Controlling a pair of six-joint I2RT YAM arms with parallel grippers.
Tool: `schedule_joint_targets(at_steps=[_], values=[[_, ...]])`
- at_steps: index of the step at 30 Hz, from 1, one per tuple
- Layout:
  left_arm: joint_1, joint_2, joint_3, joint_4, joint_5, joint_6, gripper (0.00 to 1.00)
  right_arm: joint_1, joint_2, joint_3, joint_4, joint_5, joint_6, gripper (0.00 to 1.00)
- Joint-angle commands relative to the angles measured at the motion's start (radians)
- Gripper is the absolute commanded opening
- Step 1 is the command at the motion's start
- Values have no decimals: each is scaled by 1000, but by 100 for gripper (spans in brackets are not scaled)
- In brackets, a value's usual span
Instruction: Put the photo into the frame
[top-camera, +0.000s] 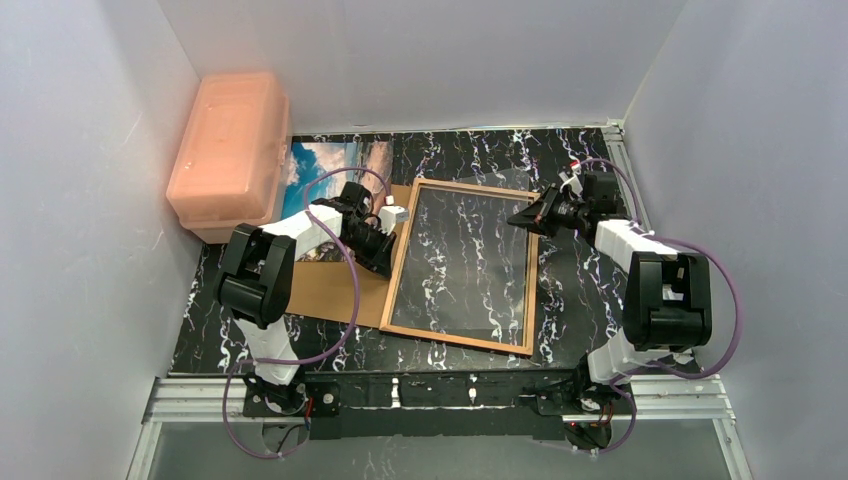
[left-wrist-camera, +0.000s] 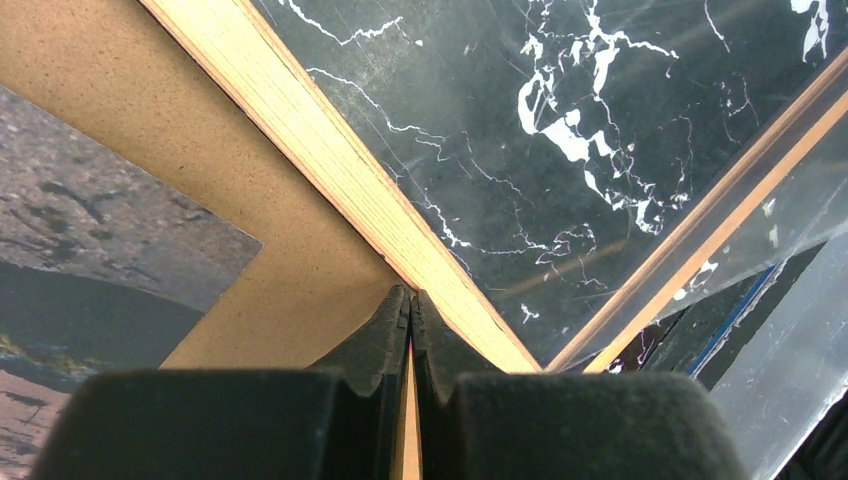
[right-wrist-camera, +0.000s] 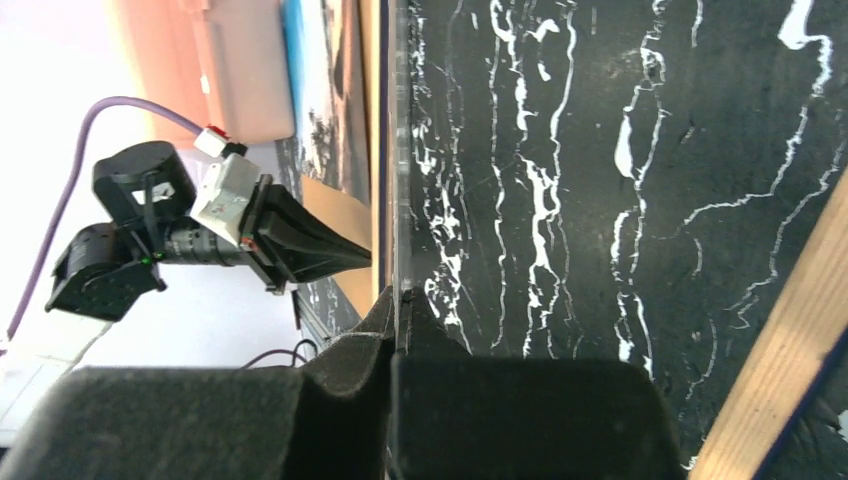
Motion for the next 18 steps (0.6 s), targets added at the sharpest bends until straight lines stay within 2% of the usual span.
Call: schedule_joint_targets(at_steps=[1,10,14,18], values=[[-14,-1,20,-13,15,13,0,19,32,19,-106,-15,-69,1],[-16,0,18,-10,16,11,0,23,62,26,-153,26,-113,3],[-16,0,18,-8,16,11,0,27,83,43,-202,51,-156,13],[-16,-2,15,-7,16,11,0,38,96,84,-288,104,-221,29]])
